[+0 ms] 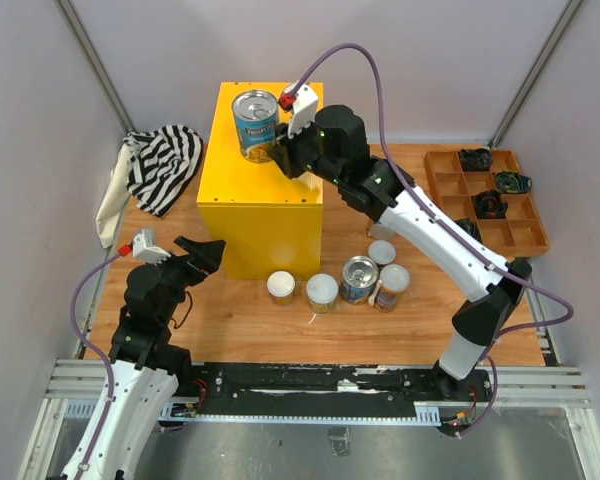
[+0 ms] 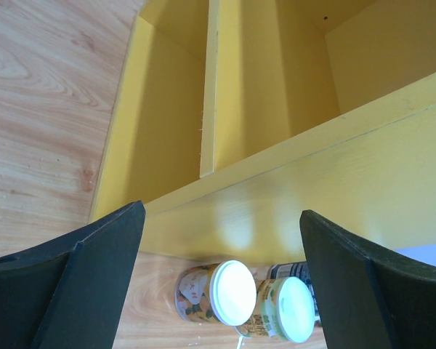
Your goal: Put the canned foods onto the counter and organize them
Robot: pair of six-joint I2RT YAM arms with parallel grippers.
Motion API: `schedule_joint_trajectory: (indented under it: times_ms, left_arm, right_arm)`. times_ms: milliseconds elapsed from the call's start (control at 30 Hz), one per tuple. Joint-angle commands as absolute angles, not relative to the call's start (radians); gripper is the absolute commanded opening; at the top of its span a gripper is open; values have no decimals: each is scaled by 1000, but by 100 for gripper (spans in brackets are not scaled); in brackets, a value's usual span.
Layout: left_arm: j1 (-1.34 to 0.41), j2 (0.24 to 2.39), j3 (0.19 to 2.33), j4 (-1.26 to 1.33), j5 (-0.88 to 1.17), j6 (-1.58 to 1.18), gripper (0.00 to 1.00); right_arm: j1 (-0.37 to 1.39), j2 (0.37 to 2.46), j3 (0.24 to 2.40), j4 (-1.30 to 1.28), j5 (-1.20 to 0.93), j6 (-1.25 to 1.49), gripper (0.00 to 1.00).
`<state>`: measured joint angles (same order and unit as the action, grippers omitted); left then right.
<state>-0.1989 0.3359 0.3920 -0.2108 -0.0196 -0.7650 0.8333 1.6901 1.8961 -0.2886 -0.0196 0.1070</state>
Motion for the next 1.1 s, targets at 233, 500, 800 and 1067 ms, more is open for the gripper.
schedule_joint_trajectory:
  times_ms: [233,500,800,1067]
  left_arm:
    - [-204,366,408,-151,13,-740,92]
    - [-204,375,430,-150,18,-714,92]
    - [-204,416,443,-113,37,-709,92]
    - [-204,434,456,-93,45,-704,92]
  right_arm:
    - [772,1843,2105,-286,-55,193,21]
    - [811,1762,2022,-293,-42,149,28]
    - [844,1769,2068,-354,-114,146,28]
    - [845,1877,2210,-386,-174,149,28]
